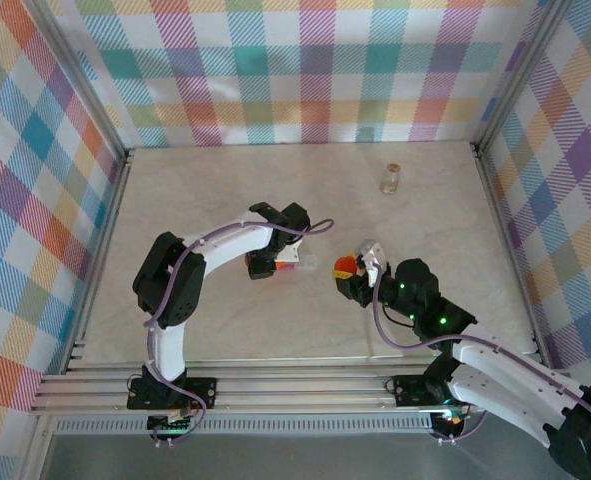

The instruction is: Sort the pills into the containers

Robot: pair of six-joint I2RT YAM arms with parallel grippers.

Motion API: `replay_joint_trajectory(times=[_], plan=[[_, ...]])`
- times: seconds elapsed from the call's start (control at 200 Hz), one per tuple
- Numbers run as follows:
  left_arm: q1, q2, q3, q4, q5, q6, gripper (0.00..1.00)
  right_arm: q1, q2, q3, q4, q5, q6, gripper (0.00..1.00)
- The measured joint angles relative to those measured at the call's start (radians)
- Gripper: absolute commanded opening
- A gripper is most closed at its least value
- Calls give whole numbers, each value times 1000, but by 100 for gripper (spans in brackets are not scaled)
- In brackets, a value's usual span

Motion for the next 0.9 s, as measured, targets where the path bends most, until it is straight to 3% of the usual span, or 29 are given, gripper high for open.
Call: replay_joint_trajectory(times=[0.305,0.9], plan=[[-25,0,-8,15,-74,39,0,0,1,0,0,-5,1,18],[-26,-20,-41,24,-101,61,0,0,1,0,0,-7,8,18]])
